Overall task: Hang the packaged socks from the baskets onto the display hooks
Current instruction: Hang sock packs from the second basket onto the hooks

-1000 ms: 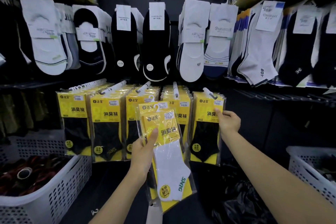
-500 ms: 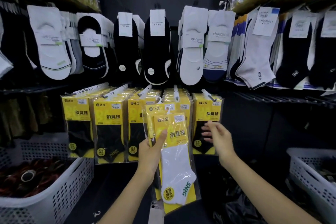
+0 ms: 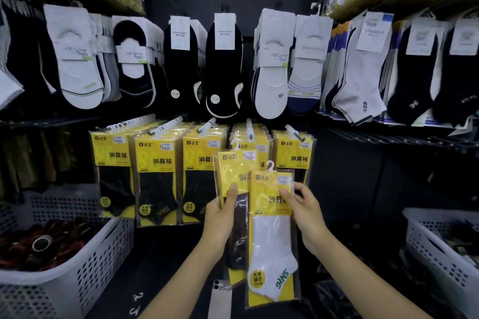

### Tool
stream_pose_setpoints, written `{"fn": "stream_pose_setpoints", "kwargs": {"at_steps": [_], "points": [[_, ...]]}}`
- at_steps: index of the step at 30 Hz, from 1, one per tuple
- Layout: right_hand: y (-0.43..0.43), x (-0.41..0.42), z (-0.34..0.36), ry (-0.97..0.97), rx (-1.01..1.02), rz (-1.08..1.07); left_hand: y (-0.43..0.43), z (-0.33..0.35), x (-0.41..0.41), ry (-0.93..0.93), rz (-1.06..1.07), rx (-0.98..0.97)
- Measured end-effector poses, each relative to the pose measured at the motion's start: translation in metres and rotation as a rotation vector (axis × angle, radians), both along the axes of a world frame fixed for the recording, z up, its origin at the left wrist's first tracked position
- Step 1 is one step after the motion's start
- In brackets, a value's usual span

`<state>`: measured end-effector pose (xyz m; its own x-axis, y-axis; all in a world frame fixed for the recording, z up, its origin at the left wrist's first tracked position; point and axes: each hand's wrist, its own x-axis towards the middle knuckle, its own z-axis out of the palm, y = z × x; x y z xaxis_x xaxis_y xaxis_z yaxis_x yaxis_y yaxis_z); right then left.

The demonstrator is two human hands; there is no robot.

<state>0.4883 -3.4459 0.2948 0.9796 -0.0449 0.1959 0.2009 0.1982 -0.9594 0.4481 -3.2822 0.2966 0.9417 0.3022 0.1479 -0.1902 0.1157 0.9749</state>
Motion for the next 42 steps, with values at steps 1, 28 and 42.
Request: {"fn": "stream_pose_setpoints", "kwargs": {"at_steps": [1,28,42], "points": [[-0.006,0.003,-0.004,0.023,0.008,-0.034,0.003,0.0,0.0,0.017,0.026,0.039],[-0.048,0.116,0.023,0.007,-0.051,-0.385,0.037,-0.012,0.024,-0.025,0.094,0.142],[-0.022,0.047,0.005,0.098,-0.116,-0.106,0.014,-0.019,0.017,-0.055,-0.059,0.232]]}}
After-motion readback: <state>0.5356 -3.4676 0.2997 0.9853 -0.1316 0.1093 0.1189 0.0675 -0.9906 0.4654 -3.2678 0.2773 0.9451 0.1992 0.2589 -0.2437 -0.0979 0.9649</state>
